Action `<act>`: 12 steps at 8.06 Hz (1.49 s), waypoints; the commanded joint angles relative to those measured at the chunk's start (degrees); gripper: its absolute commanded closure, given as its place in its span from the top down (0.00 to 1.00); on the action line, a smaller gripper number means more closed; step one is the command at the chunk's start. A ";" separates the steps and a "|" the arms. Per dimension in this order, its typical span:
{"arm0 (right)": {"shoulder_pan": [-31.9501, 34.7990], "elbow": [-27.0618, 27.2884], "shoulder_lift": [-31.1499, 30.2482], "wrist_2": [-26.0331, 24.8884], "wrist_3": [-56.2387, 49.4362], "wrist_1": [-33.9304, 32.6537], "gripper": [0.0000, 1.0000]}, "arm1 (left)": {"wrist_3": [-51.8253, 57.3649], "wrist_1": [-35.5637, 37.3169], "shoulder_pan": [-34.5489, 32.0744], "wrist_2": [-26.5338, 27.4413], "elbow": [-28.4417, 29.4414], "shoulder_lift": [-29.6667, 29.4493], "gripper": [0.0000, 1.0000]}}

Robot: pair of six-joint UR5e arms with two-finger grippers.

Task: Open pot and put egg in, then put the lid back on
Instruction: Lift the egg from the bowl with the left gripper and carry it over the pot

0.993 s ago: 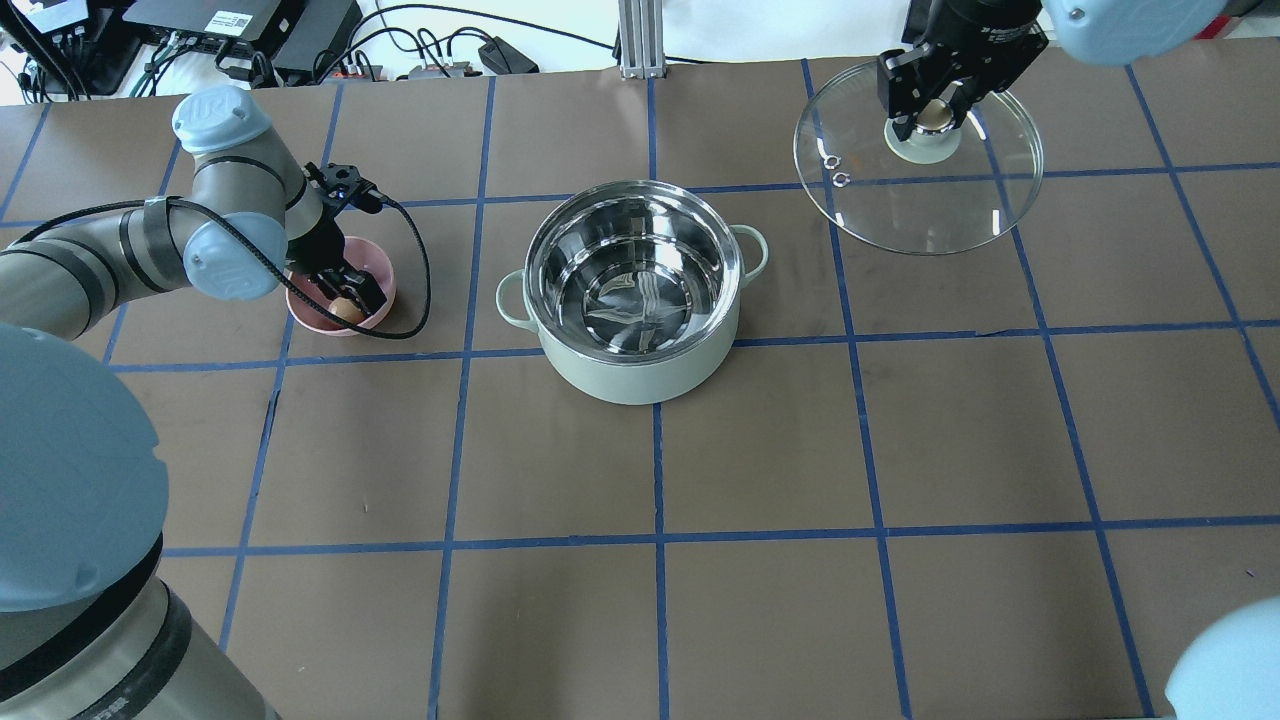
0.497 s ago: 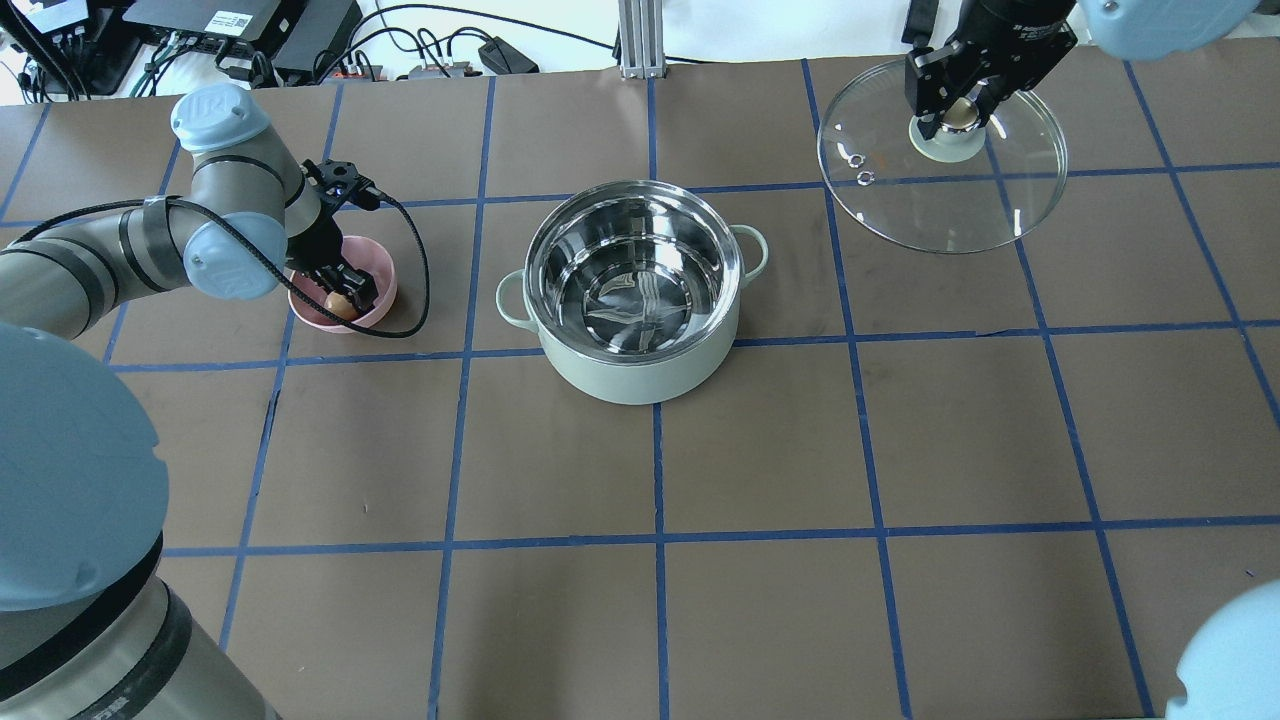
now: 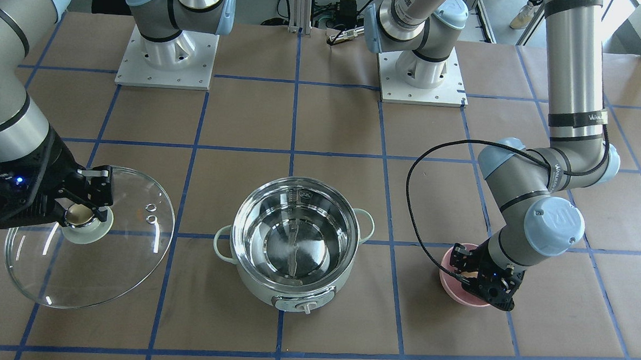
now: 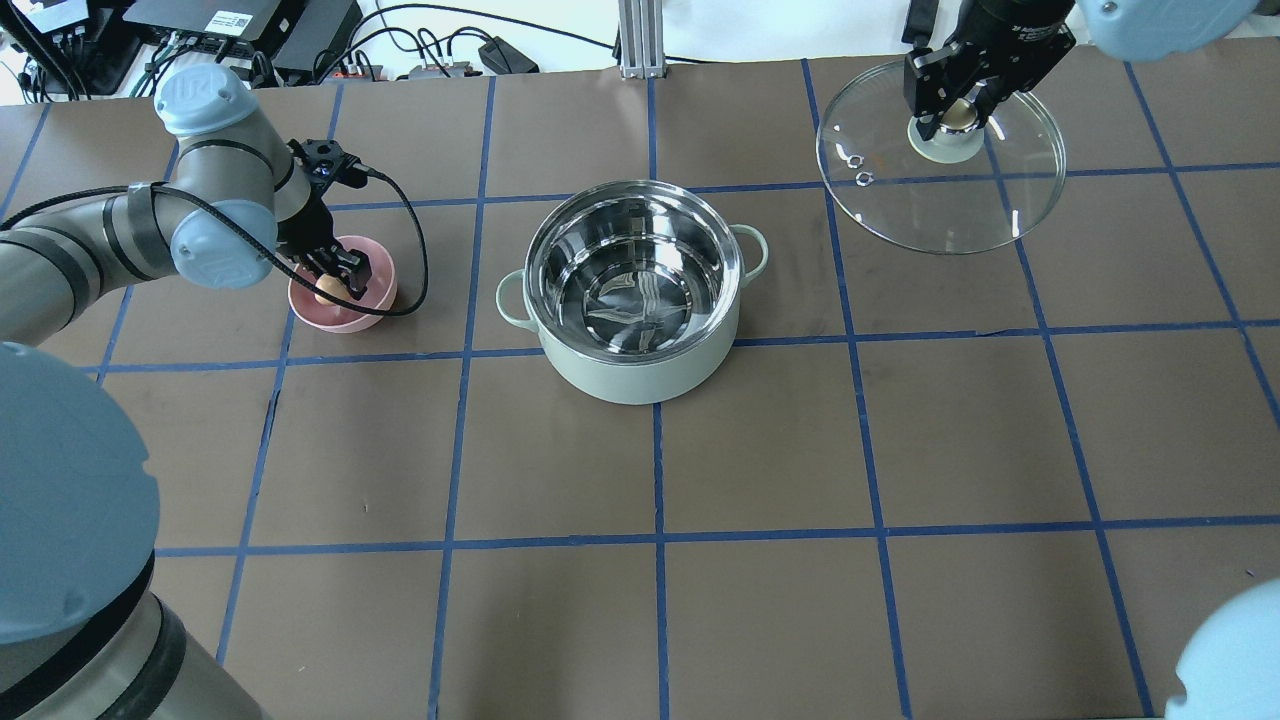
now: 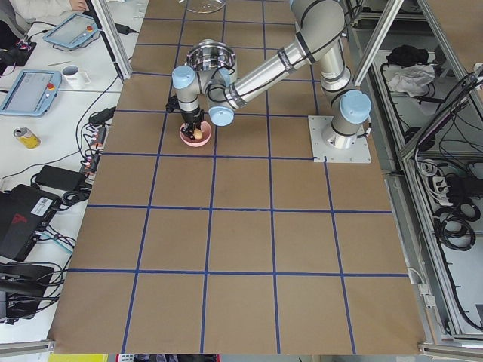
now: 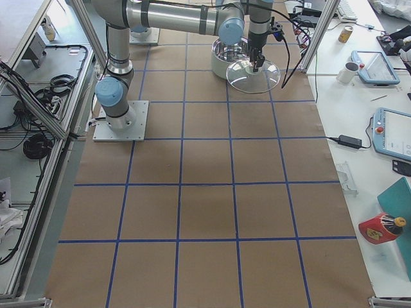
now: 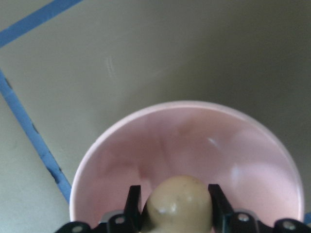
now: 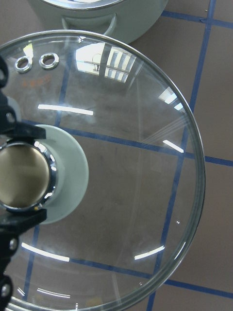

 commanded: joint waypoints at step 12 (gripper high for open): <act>0.00 1.41 -0.47 0.00 -0.09 -0.03 0.00 | -60.68 -11.93 -28.38 -7.12 13.18 4.70 0.04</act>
